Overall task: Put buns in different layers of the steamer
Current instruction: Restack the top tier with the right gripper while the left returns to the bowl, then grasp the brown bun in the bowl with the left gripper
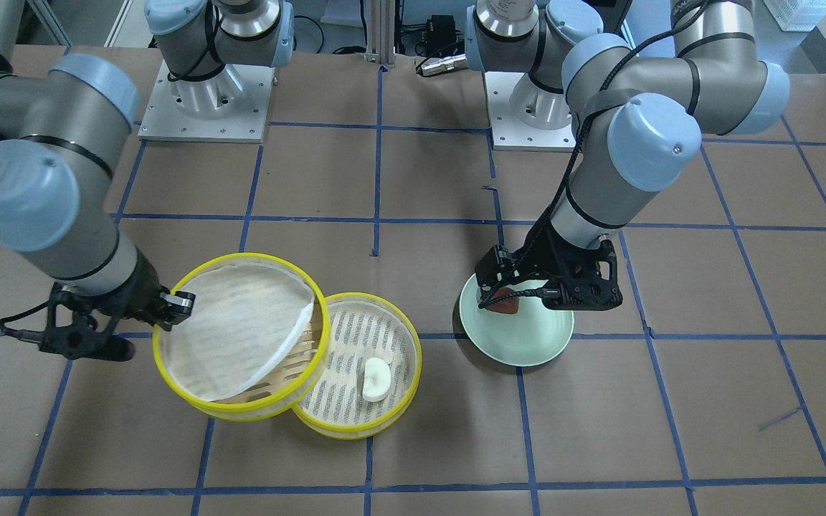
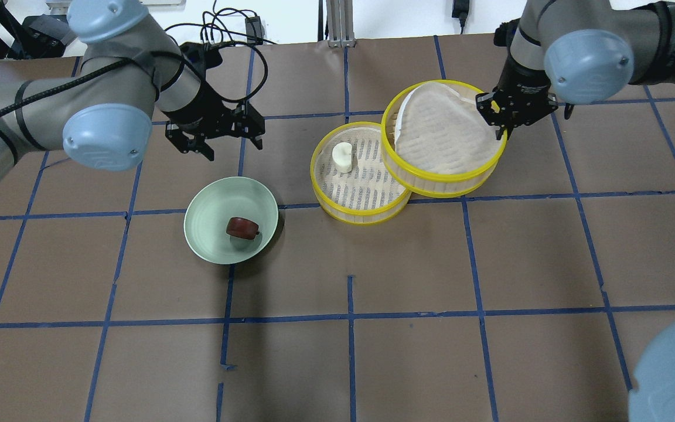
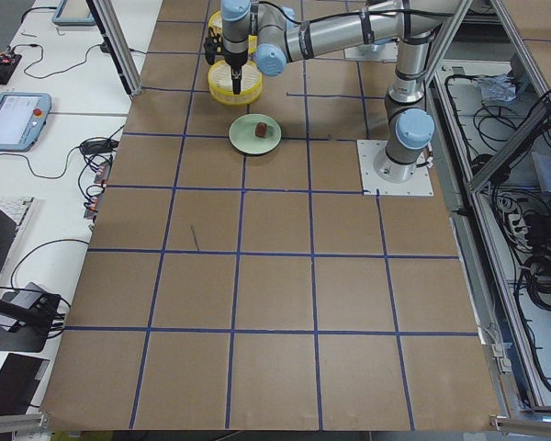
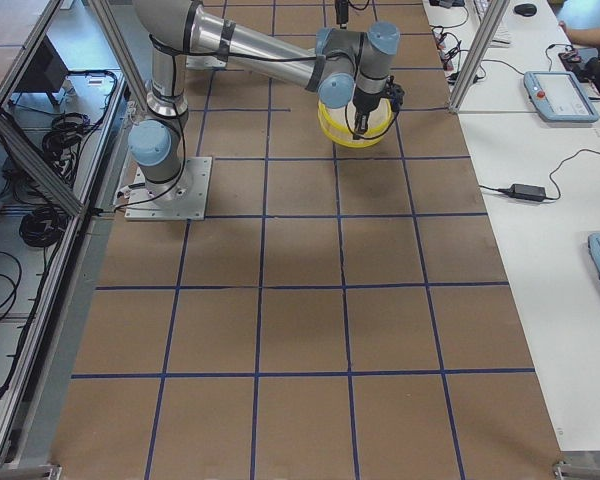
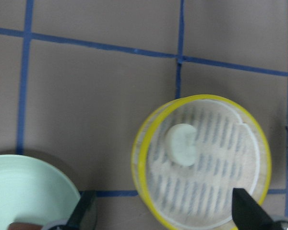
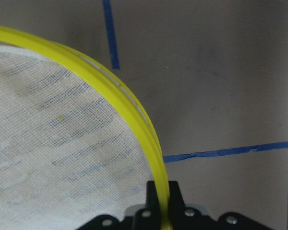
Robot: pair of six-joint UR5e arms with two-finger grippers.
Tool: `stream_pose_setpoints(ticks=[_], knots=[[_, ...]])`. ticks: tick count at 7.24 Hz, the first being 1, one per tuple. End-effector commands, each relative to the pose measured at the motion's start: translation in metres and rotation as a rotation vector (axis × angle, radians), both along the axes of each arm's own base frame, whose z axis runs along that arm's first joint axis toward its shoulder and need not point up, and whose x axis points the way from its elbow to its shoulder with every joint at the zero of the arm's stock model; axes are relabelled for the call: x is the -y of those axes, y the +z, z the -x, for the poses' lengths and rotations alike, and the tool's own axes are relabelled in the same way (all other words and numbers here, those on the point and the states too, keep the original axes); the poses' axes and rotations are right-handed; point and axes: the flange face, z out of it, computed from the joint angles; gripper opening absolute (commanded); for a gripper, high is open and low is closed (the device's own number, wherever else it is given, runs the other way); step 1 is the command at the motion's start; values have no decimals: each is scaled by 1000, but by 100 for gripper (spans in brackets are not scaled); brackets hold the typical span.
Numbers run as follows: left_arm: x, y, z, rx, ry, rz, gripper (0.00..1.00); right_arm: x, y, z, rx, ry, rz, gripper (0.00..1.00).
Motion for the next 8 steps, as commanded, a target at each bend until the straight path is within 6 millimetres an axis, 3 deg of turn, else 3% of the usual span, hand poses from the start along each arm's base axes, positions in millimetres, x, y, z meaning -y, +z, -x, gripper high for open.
stream_pose_setpoints(ticks=[1, 2, 3, 6, 7, 8], knots=[[-26, -63, -22, 86, 10, -49, 100, -5, 12, -79, 55, -94, 41, 9], [-36, -79, -21, 90, -2, -85, 100, -12, 0, -113, 37, -125, 27, 9], [-39, -90, -21, 88, -35, -104, 99, -14, -6, -135, 36, -138, 45, 9], [-24, -138, -19, 68, -23, -142, 98, -1, -49, -137, 31, -140, 32, 10], [-22, -143, -18, 64, -22, -140, 98, -4, -57, -136, 20, -134, 21, 10], [-20, -148, -17, 49, -14, -138, 92, -2, -54, -134, -5, -128, 33, 10]])
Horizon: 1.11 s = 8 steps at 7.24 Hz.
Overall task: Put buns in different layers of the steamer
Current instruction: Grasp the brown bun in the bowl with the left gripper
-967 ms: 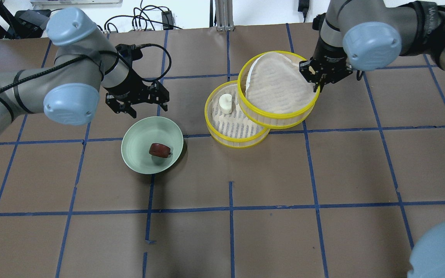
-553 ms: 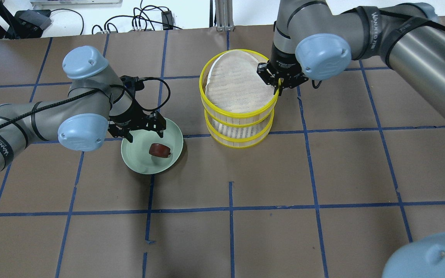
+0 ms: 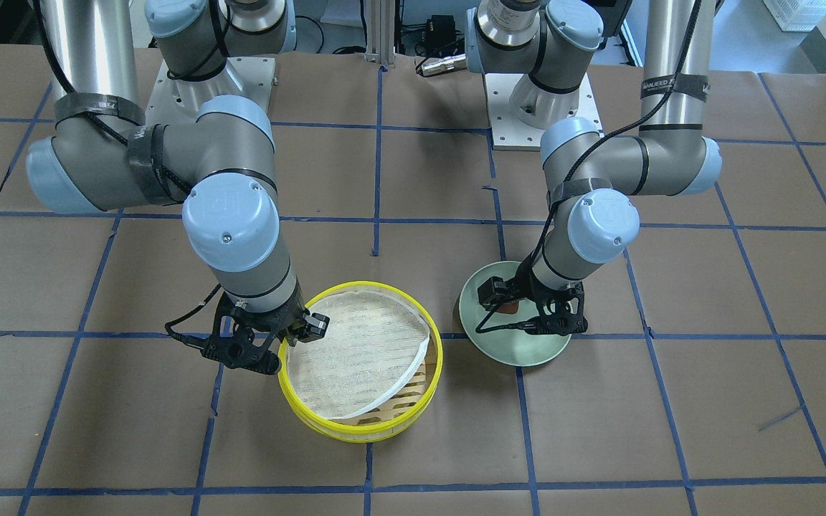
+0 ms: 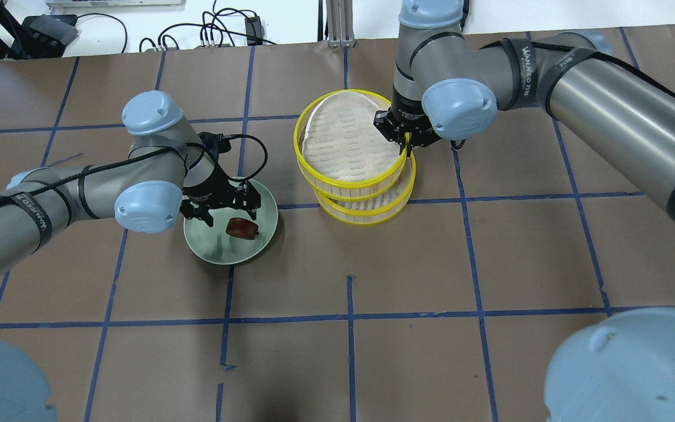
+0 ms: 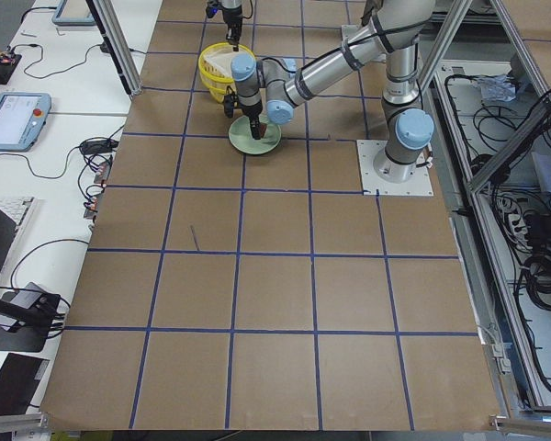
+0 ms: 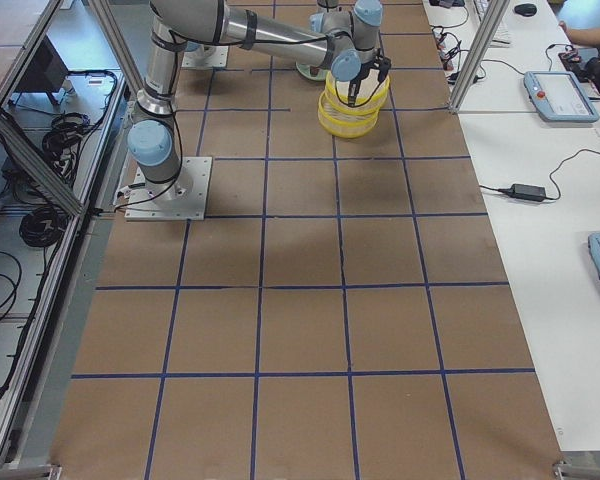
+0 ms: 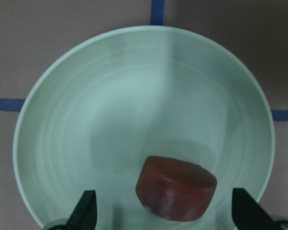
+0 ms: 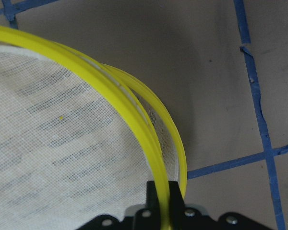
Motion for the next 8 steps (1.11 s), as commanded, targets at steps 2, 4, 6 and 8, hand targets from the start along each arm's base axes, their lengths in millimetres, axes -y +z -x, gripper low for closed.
stream_pose_setpoints(ticks=[2, 4, 6, 8], knots=[[1, -10, 8, -57, 164, -34, 47, -2, -6, 4, -29, 7, -11, 10], [-3, 4, 9, -34, 172, -13, 4, -9, -6, 9, -68, 21, -17, 10], [-4, 37, 5, 69, 154, 32, 1, -12, -13, 10, -72, 27, -34, 10], [-16, 127, 6, 78, 150, 20, 2, -12, -13, 9, -66, 30, -31, 10]])
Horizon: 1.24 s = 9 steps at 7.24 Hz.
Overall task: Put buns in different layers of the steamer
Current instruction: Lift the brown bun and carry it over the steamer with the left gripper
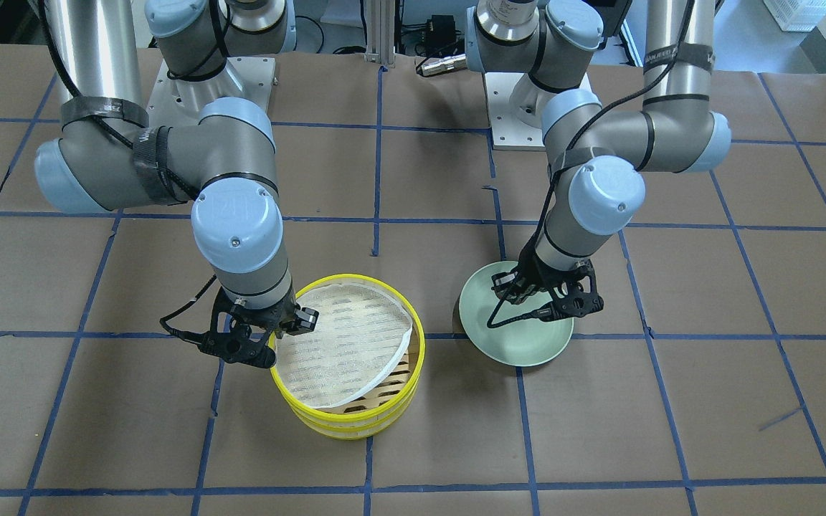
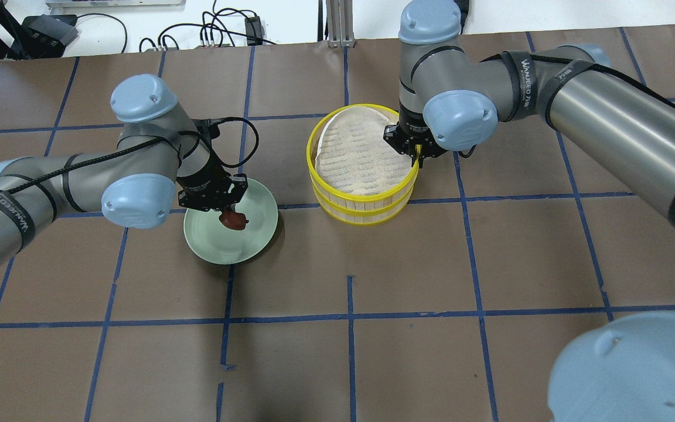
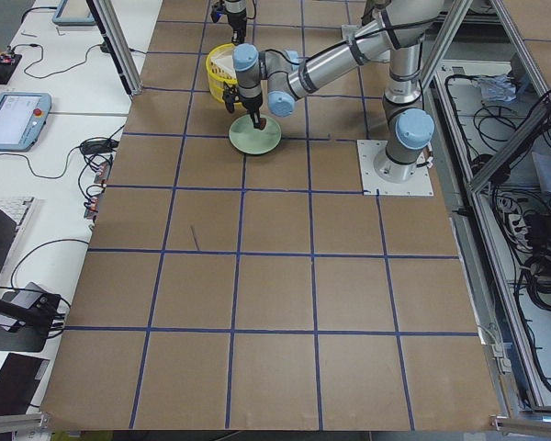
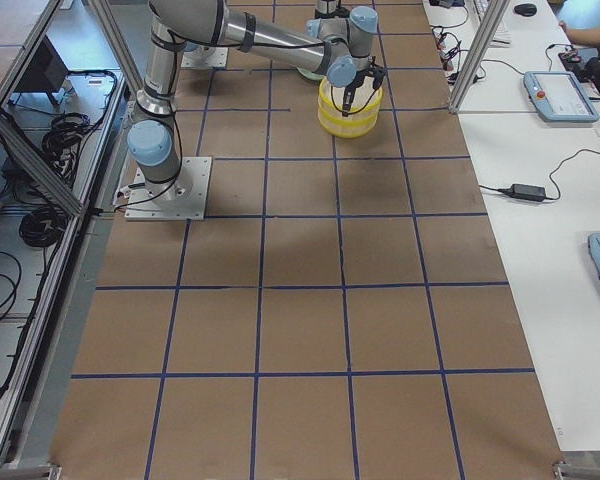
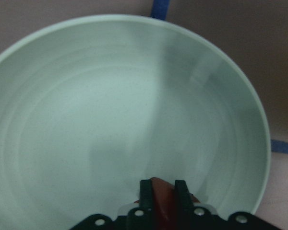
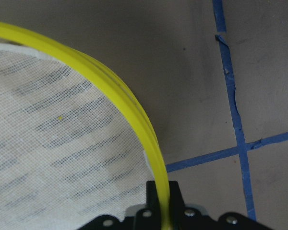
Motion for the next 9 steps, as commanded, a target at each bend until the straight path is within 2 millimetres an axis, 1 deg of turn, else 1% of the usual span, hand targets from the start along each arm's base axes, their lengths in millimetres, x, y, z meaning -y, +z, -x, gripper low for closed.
stream_pose_setpoints(ticks=[1, 2, 3, 4, 5, 6, 7, 8, 9], knots=[[-8, 105, -2, 22, -3, -49, 3, -1, -1, 0, 5, -2, -1, 15], [-9, 147, -3, 51, -11, -89, 5, 0, -1, 0, 5, 7, 3, 40], [-10, 157, -2, 53, -9, -106, 5, 1, 0, 1, -2, 6, 9, 67], [-2, 150, 3, 39, 45, -110, 5, 4, 14, 4, 2, 49, 30, 100], [0, 155, 33, 11, 53, -52, 6, 3, 40, 7, 20, 67, 72, 99], [0, 156, 57, 10, 95, -23, 6, 7, 72, 22, 21, 80, 109, 99], [11, 148, 74, -9, 140, 21, 9, 3, 98, 61, 20, 61, 60, 98], [22, 140, 90, -94, 190, 40, 9, -12, 140, 74, 68, 50, 83, 100], [42, 123, 100, -157, 255, 72, 9, -31, 187, 78, 76, 49, 57, 100]])
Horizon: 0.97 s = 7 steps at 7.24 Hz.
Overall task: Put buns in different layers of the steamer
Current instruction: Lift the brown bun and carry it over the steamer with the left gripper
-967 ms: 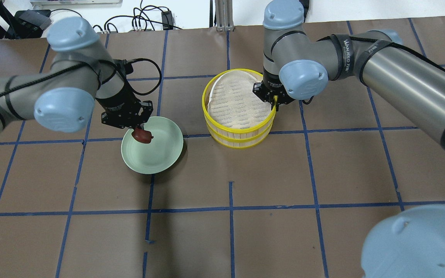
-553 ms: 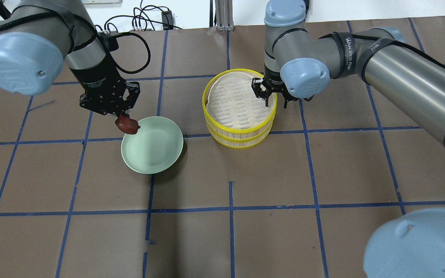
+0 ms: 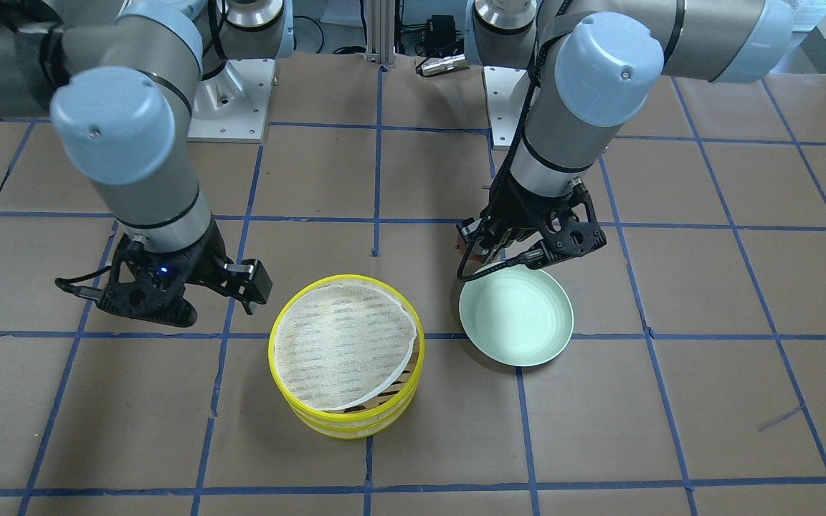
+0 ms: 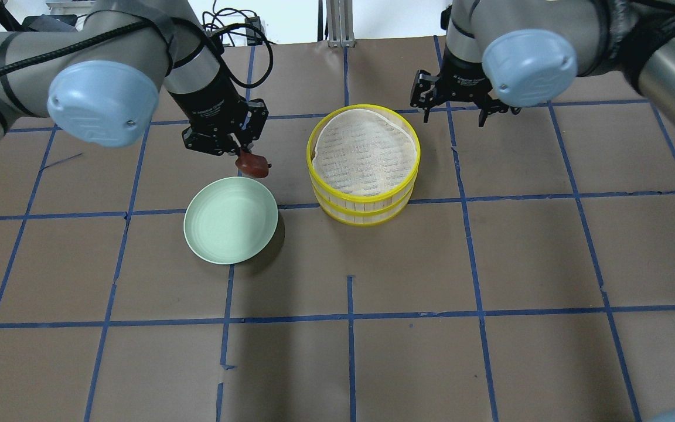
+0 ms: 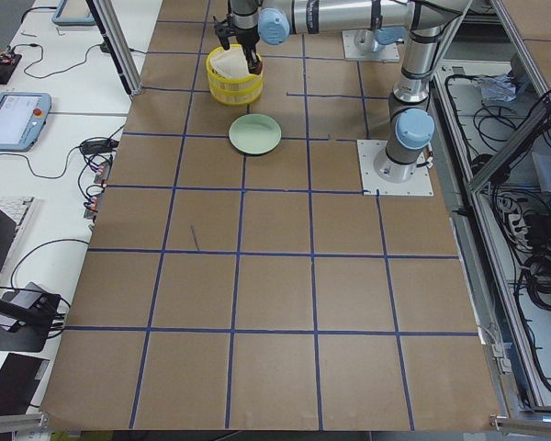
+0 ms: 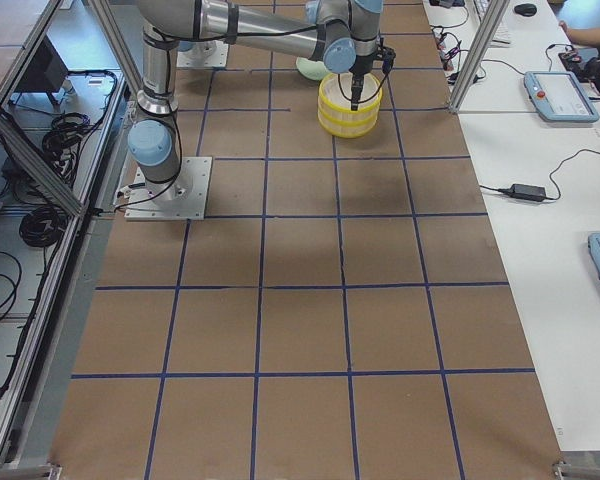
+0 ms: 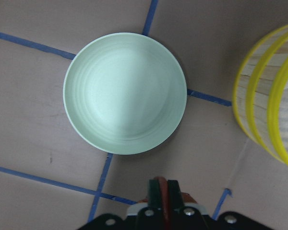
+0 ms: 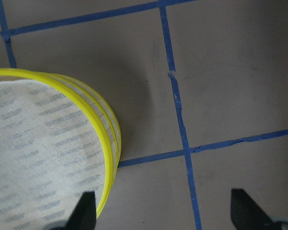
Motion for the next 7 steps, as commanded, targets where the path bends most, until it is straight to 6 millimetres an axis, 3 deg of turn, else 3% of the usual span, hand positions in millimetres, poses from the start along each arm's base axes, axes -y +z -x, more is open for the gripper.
stream_pose_setpoints(ticks=[1, 3, 5, 6, 7], knots=[[33, -23, 37, -171, 115, 82, 9, -31, 73, 6, 33, 2, -48, 100], [65, -41, 59, -271, 180, 121, 9, -42, 79, -5, 83, 19, -83, 100], [89, -54, 72, -328, 187, 158, 9, -41, 88, 4, 81, 167, -79, 100], [94, -62, 73, -334, 186, 178, 24, -48, 102, 10, 65, 261, -77, 100], [93, -65, 73, -329, 186, 174, 99, -47, 109, 30, 37, 306, -68, 100]])
